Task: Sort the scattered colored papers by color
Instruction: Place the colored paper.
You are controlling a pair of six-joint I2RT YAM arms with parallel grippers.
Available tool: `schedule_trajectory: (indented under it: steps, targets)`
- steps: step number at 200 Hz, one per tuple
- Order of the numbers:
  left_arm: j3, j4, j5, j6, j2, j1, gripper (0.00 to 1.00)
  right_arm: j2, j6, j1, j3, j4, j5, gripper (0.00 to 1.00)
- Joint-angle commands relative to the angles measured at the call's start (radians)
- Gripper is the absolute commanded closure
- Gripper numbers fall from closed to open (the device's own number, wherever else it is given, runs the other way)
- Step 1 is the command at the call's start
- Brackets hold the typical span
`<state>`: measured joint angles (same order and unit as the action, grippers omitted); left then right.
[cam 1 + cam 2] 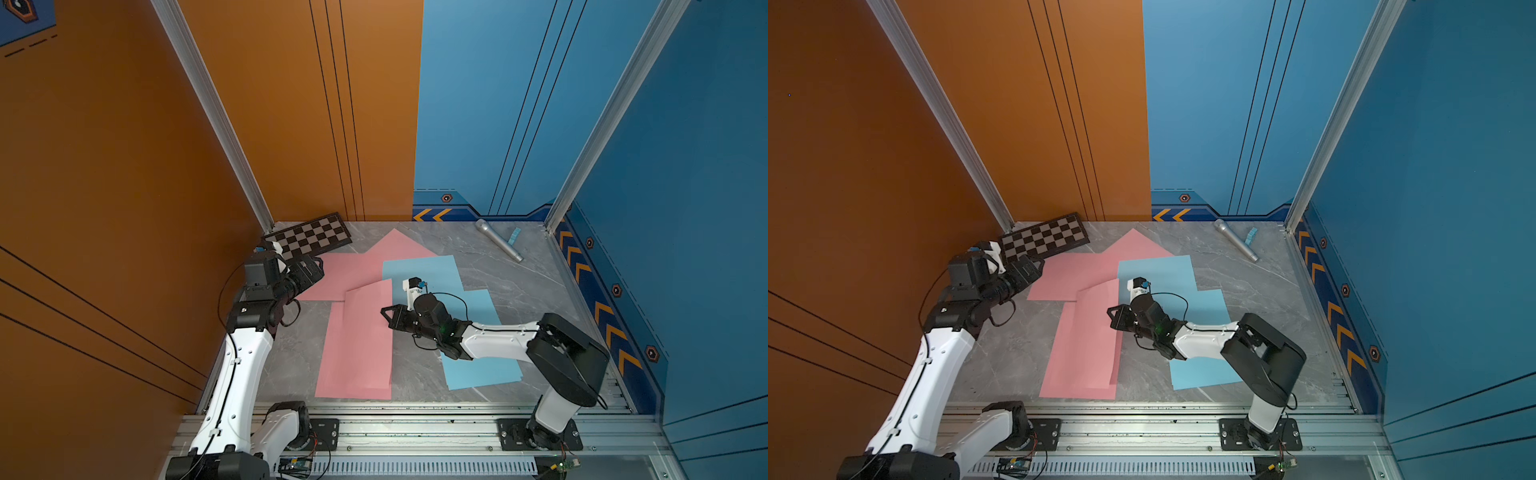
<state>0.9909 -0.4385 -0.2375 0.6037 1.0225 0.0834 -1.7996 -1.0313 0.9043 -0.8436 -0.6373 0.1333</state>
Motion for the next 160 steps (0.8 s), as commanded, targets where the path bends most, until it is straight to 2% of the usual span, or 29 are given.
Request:
schedule_trajectory:
  steps: [1,70,160]
  targets:
    - [0.015,-0.010,-0.030,-0.003,0.008,-0.008,0.02,-0.092,-0.119,-0.016,0.006,-0.189,0.085,1.00]
    - [0.027,-0.008,-0.043,-0.011,0.037,-0.018,0.02,-0.156,-0.097,-0.030,-0.019,-0.129,0.150,1.00]
    - [0.029,-0.010,-0.039,-0.015,0.043,-0.030,0.02,-0.166,-0.123,-0.005,0.012,-0.138,0.042,1.00]
